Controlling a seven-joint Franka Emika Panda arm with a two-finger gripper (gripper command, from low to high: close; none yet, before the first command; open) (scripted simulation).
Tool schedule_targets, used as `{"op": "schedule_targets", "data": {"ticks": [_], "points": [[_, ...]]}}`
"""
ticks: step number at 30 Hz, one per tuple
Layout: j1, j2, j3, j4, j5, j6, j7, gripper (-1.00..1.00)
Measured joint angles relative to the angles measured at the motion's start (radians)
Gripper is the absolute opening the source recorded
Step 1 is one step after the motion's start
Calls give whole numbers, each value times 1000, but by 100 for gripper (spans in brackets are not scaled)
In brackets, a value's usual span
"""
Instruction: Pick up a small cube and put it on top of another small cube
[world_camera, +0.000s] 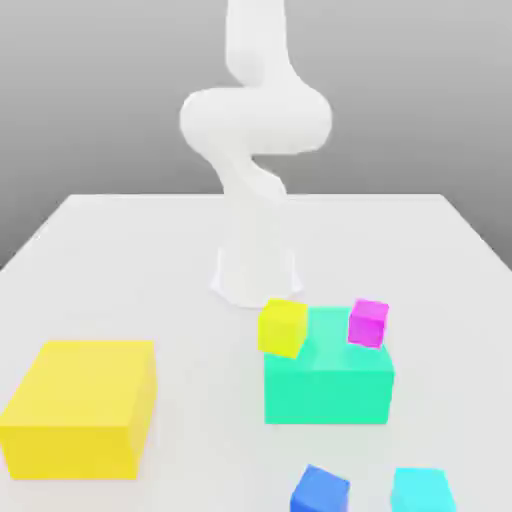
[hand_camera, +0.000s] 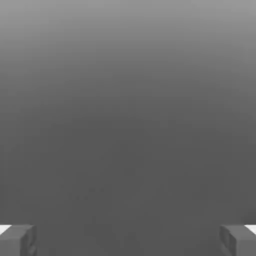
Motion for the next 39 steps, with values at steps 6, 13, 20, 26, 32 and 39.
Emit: {"op": "schedule_targets", "data": {"ticks": [6, 13, 20, 26, 32, 39], "points": [[132, 224, -62, 6, 44, 60, -256, 0], [239, 479, -91, 14, 109, 127, -557, 0], [310, 731, -67, 21, 141, 196, -835, 0], [329, 939, -36, 24, 94, 262, -1021, 0], [343, 1148, -17, 43, 31, 371, -1111, 0], [338, 1212, -11, 56, 35, 418, -1117, -100]]}}
